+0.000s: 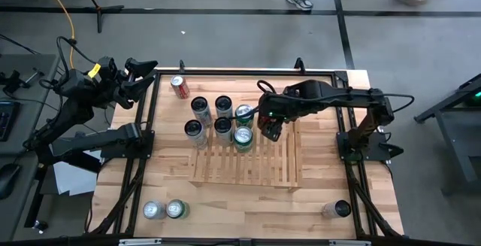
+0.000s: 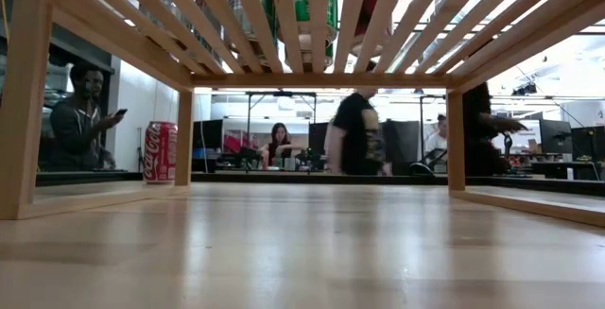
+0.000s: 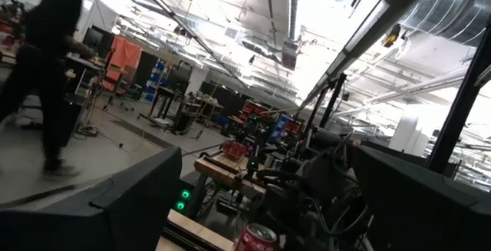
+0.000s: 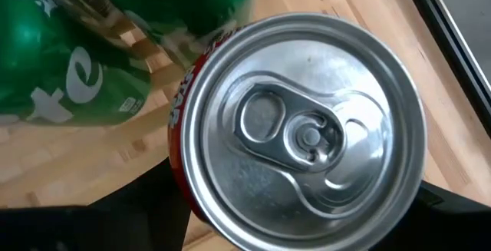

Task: Place canned beverage on shelf
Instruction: Put the right red soda can on the shelf

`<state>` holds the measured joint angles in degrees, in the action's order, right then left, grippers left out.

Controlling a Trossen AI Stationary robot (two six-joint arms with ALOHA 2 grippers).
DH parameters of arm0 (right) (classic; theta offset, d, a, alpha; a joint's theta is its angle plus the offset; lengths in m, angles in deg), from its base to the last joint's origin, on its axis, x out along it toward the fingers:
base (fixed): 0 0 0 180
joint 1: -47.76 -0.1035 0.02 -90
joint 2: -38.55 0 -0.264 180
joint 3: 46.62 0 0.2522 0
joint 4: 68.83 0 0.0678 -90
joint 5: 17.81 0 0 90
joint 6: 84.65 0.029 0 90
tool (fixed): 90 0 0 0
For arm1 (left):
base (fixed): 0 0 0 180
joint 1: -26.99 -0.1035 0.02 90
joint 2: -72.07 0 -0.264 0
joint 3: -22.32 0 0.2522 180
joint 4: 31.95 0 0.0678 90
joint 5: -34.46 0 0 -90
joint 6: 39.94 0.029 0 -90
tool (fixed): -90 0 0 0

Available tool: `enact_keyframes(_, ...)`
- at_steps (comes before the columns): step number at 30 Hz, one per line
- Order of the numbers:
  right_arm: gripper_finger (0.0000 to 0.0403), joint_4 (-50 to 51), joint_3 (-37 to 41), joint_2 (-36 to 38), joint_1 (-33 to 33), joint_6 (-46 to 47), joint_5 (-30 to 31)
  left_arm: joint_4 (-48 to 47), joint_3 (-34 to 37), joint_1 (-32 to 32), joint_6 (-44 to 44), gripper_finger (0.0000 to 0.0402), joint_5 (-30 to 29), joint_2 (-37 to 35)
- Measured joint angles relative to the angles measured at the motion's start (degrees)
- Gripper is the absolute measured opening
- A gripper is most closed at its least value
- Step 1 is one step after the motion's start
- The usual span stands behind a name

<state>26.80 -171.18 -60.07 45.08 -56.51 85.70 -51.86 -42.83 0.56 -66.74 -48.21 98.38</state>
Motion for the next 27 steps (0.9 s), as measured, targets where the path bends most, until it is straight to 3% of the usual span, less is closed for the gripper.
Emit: enact_keyframes(27, 0.0305, -0.01, 0.09, -3.57, -0.38, 0.03, -0.34, 0.0, 0.0, 0.0, 0.42, 0.0374, 0.0, 0.0)
